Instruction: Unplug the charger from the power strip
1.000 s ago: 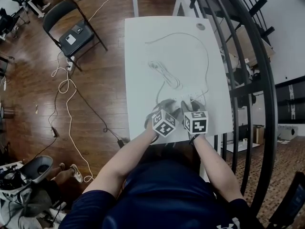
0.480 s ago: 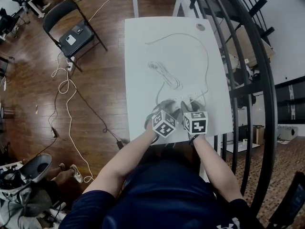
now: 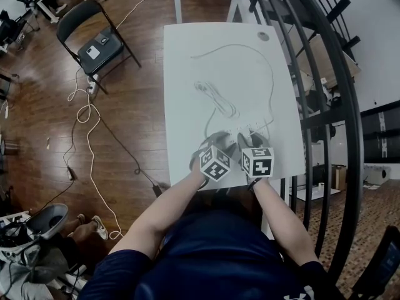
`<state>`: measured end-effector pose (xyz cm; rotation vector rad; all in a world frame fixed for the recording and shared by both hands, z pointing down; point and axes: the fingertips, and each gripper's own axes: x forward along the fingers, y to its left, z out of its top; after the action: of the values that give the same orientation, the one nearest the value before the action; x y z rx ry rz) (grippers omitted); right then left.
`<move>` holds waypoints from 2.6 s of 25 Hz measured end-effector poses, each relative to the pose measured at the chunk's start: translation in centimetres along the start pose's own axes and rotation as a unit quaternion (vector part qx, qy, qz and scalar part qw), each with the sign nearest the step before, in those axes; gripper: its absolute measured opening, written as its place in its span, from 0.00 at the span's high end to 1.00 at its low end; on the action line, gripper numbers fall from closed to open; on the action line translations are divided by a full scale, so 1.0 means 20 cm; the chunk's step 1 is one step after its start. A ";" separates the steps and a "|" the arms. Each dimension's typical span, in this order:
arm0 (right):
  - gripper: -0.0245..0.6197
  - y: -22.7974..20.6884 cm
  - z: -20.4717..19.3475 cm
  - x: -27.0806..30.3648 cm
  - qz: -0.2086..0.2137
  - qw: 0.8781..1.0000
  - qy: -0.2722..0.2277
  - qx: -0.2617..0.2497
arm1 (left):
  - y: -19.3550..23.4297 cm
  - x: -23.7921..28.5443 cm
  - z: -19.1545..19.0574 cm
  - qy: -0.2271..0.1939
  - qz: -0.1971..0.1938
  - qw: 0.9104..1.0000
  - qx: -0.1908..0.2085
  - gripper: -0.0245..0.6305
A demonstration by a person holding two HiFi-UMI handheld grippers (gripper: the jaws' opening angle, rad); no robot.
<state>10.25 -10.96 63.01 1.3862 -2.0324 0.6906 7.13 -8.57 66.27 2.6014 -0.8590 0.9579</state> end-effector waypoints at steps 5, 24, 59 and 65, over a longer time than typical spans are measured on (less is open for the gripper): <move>0.74 -0.01 0.07 -0.04 0.012 0.999 -0.024 0.028 | 0.01 0.01 0.00 -0.002 0.002 1.000 0.001 0.69; 0.74 -0.21 0.09 -0.25 0.126 0.925 -0.093 0.347 | 0.11 -0.47 0.00 -0.093 0.048 0.986 -0.127 0.72; 0.53 -0.64 -0.48 -0.31 0.037 0.924 -0.015 0.381 | 0.03 -0.67 -0.10 -0.060 0.049 0.970 -0.230 0.78; 0.50 -0.71 -0.57 -0.32 -0.010 0.927 0.019 0.373 | 0.02 -0.66 -0.07 -0.066 0.041 0.971 -0.225 0.78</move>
<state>27.52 -3.53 67.72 1.7614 -1.7792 1.5778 -1.97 -2.49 58.59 2.2676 -1.0801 0.5323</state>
